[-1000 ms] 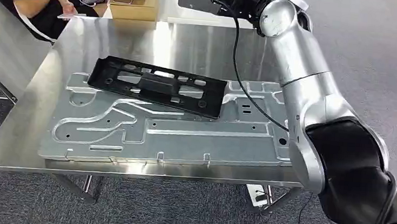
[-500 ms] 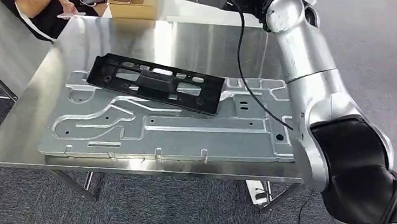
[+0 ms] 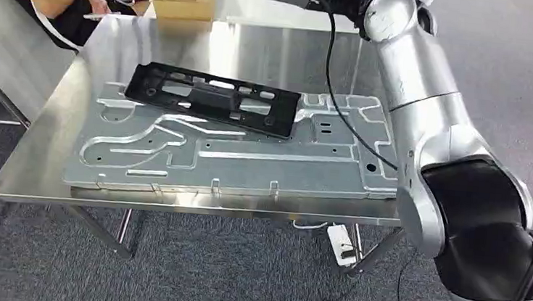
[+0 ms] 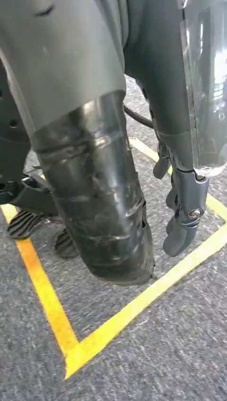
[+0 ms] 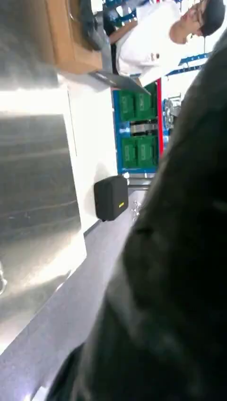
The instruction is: Take the parts from the cabinet and place them on the table.
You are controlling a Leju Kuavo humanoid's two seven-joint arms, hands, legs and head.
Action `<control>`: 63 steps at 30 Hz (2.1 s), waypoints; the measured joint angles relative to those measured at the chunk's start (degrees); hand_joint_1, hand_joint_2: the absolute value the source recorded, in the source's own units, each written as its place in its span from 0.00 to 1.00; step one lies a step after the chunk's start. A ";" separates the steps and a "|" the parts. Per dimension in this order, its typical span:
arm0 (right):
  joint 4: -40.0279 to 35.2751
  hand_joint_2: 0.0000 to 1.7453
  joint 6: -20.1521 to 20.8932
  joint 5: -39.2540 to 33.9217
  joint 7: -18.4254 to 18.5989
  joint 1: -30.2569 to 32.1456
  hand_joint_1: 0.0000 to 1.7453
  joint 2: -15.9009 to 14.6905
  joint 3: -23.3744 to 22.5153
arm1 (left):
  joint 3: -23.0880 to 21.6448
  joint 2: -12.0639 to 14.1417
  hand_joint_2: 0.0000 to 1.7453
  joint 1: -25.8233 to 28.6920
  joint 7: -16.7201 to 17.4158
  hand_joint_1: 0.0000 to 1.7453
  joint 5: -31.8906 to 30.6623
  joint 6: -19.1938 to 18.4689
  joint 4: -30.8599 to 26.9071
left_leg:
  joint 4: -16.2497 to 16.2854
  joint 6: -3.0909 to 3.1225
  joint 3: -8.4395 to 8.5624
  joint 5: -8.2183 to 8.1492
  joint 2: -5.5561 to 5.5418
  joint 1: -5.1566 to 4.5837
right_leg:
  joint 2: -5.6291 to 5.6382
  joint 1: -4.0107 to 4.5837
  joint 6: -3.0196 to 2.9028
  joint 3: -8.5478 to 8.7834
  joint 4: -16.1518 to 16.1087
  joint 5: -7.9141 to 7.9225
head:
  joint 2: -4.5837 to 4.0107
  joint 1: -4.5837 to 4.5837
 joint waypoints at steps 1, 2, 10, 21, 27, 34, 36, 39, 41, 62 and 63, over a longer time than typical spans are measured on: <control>0.02 0.00 0.00 0.00 0.11 -0.02 0.00 -0.37 0.00 | 0.00 -0.13 0.00 0.06 0.02 0.00 0.00 0.00 0.00 | -0.80 0.47 0.05 1.11 0.39 0.74 | 0.08 -0.15 0.22 -0.44 0.32 -0.37 | 0.00 -0.04; 0.02 0.00 0.07 0.00 0.20 -0.15 0.00 -0.52 0.00 | 0.00 -0.18 0.00 -0.03 0.02 0.00 0.00 -0.02 0.00 | -1.08 0.83 -0.65 1.90 0.55 0.61 | 0.12 -0.13 0.49 -1.05 1.75 -3.27 | 0.00 0.15; 0.00 0.00 0.11 0.11 0.61 -0.41 0.00 -0.96 0.00 | 0.00 -0.22 0.00 -0.05 0.02 0.00 0.02 -0.37 0.00 | -0.14 0.77 -7.18 6.34 0.75 0.61 | 0.11 -0.26 1.00 4.56 8.77 -8.58 | 0.00 0.13; -0.50 0.00 0.00 0.11 0.76 -0.85 0.00 -1.27 0.00 | 0.00 -0.39 0.00 0.19 0.02 0.00 -0.18 -0.37 0.00 | 16.23 -2.30 -13.00 -4.57 0.35 0.67 | -0.17 0.03 -2.59 4.63 -0.41 -5.27 | 0.00 0.07; -1.66 0.00 -0.11 0.09 0.94 -0.67 0.00 -2.23 -0.30 | -0.02 -0.26 0.00 -0.03 0.07 0.00 -0.74 -0.04 -0.07 | 1.14 -0.95 2.75 -1.96 0.32 0.16 | -0.13 0.41 -1.53 0.02 0.41 -1.76 | 0.00 0.07; -3.34 0.00 -0.04 -0.02 1.90 -0.42 0.00 -4.42 -0.52 | -0.04 -0.35 0.00 0.02 0.17 0.00 -1.20 0.15 -0.09 | -2.30 1.75 -0.07 2.25 1.01 0.45 | 0.01 0.00 0.54 -2.57 5.51 -7.92 | 0.00 0.13; -3.48 0.00 -0.04 -0.02 1.90 -0.32 0.00 -5.01 -0.55 | -0.04 -0.35 0.00 0.14 0.17 0.00 -1.22 0.17 -0.09 | -2.08 1.75 -2.11 3.75 1.03 0.43 | 0.01 -0.26 1.10 -4.48 14.91 -12.86 | 0.00 0.11; -3.50 0.00 -0.02 -0.02 1.90 -0.15 0.00 -5.25 -0.55 | -0.05 -0.39 0.00 0.13 0.17 0.00 -1.22 0.09 -0.09 | -1.43 1.44 -5.05 5.56 1.06 0.48 | -0.01 -0.49 1.44 -1.50 16.10 -9.00 | 0.00 0.11; -3.91 0.00 -0.04 -0.04 1.97 -0.23 0.00 -5.27 -0.63 | -0.07 -0.57 0.00 0.06 0.17 0.00 -1.22 -0.11 -0.09 | -0.47 0.92 -6.79 6.51 1.04 0.51 | -0.02 -0.71 1.34 6.19 6.67 -7.48 | 0.00 0.11; -6.14 0.00 0.00 -0.44 3.04 -2.19 0.00 -6.97 -2.34 | -0.52 -0.70 0.00 0.53 1.07 0.00 -1.29 0.22 -0.94 | -1.91 1.08 2.28 -0.95 0.54 0.32 | -0.39 0.02 0.44 -0.51 -1.07 0.76 | 0.00 0.09; -6.16 0.00 0.02 -0.44 3.02 -2.20 0.00 -7.06 -2.32 | -0.55 -0.70 0.00 0.38 1.09 0.00 -1.29 0.22 -0.94 | -1.93 1.60 1.74 -0.13 0.89 0.30 | -0.14 -0.23 0.63 -1.21 0.31 -2.18 | 0.00 0.09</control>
